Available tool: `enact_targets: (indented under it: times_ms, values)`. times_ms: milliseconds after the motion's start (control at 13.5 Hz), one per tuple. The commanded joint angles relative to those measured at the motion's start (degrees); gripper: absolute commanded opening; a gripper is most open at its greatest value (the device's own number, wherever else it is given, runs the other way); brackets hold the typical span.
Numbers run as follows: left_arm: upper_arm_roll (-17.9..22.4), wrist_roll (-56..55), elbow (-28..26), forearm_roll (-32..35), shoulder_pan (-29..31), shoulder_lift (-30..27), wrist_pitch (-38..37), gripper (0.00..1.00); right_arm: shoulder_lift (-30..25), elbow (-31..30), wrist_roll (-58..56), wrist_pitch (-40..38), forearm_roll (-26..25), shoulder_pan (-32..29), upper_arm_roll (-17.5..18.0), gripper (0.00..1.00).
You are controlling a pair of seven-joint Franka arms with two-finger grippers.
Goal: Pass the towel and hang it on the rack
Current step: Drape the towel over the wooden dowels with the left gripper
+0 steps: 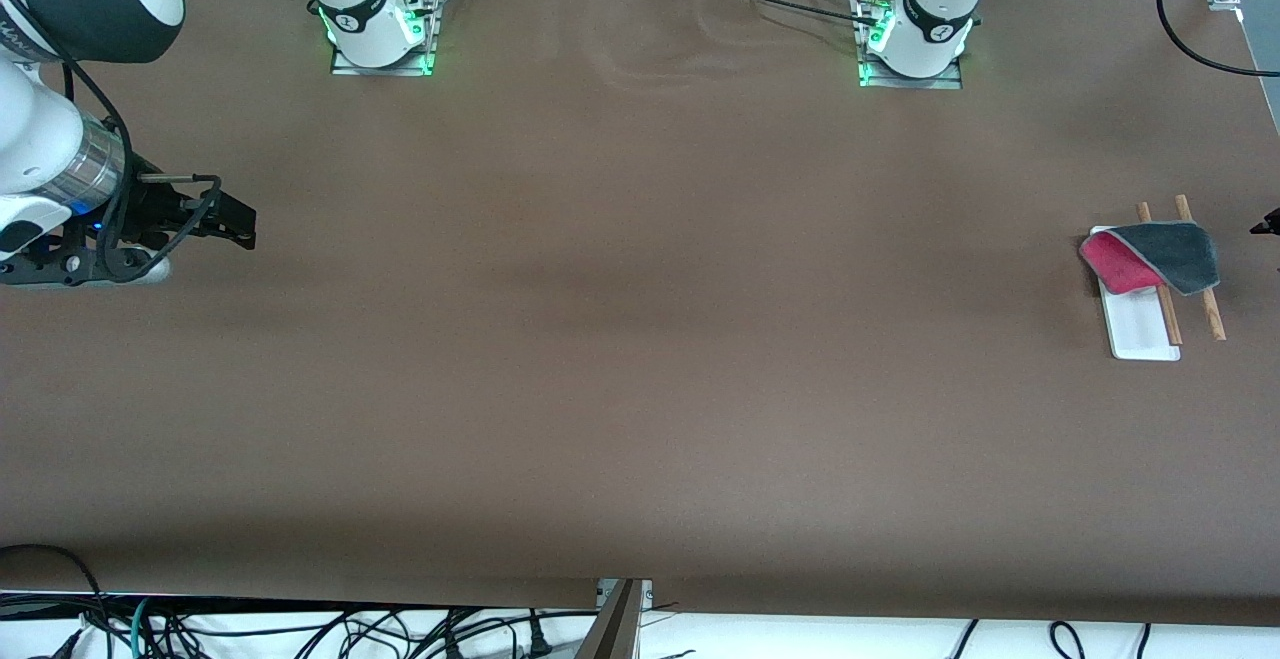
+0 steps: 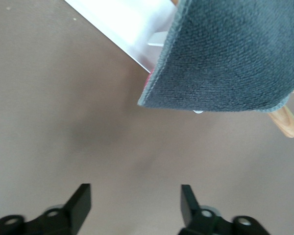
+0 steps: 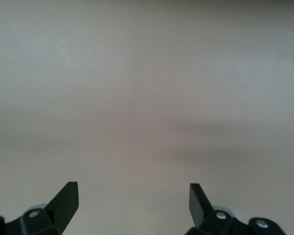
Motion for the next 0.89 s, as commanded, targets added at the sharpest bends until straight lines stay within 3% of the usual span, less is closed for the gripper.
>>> enact_targets:
  times_ms: [0, 443, 813]
  values:
    - [-0.9, -0.5, 1.1, -2.6, 0.0, -4.3, -1.6, 1.0, -0.8, 0.0, 0.9, -0.4, -0.4, 0.0, 0.2, 1.0]
    - [-4.7, -18.2, 1.4, -9.3, -4.4, -15.3, -16.4, 1.0, -0.8, 0.0, 0.9, -0.3, -0.4, 0.0, 0.2, 1.0]
    - [-16.8, -40.5, 1.4, -12.4, -4.6, -20.5, -21.4, 1.0, -0.8, 0.0, 0.7, -0.4, -0.5, 0.0, 0.1, 1.0]
